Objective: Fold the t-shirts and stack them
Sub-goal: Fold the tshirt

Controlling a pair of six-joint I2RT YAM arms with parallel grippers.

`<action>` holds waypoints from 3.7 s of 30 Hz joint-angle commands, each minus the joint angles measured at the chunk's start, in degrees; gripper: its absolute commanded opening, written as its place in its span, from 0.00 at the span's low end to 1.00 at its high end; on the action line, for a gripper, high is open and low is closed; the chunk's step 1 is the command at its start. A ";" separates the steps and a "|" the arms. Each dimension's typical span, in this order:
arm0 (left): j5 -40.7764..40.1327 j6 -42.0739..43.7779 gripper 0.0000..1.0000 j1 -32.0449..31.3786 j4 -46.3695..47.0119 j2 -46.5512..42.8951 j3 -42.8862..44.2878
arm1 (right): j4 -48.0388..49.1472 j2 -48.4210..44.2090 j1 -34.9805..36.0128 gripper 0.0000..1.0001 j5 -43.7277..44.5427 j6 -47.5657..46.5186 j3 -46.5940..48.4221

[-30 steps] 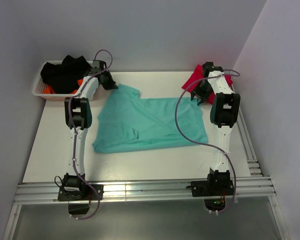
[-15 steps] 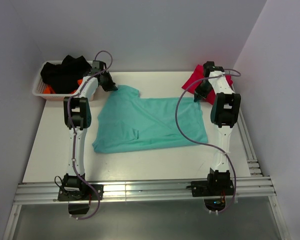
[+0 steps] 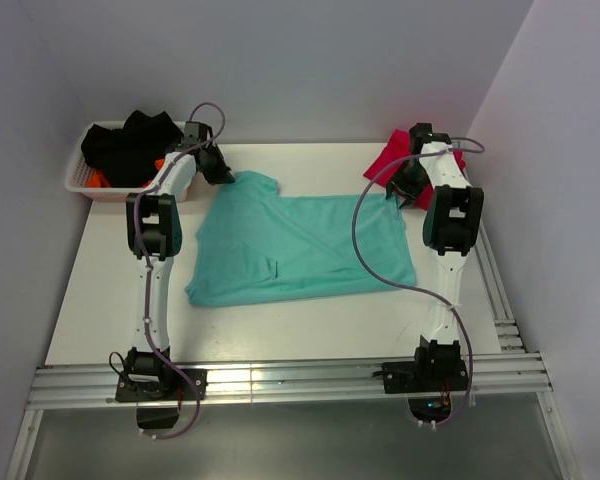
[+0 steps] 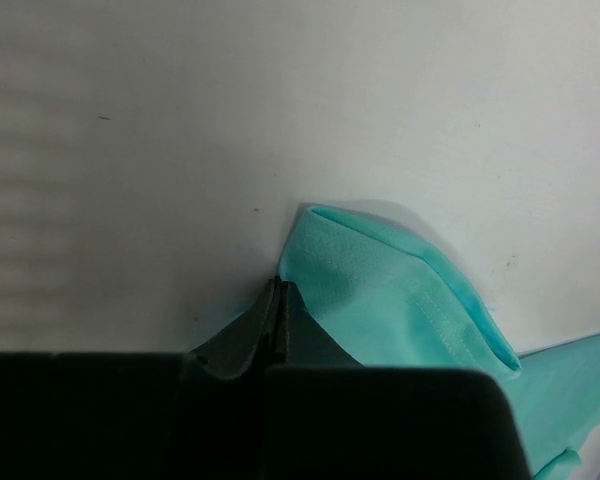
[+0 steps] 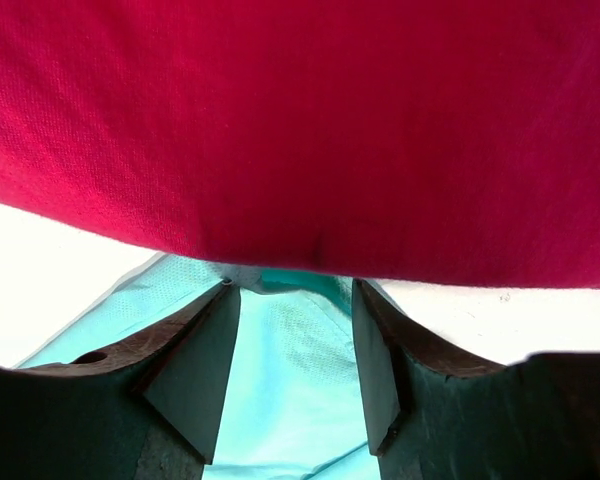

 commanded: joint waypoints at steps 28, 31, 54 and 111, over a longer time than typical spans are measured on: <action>-3.89 -1.45 0.00 3.80 -5.76 -3.21 -4.48 | 2.61 2.98 -1.75 0.10 -0.41 0.51 4.88; -3.97 -1.53 0.00 3.80 -5.67 -3.29 -4.13 | 2.43 2.80 -1.75 0.03 -0.49 0.33 5.05; -4.15 -1.27 0.00 3.54 -5.06 -13.31 -5.36 | 4.45 -6.16 -2.28 0.00 -6.03 1.12 3.48; -14.78 4.27 0.00 0.11 2.68 -66.04 -66.52 | 12.45 -39.56 -4.21 0.00 -1.55 -1.25 -46.36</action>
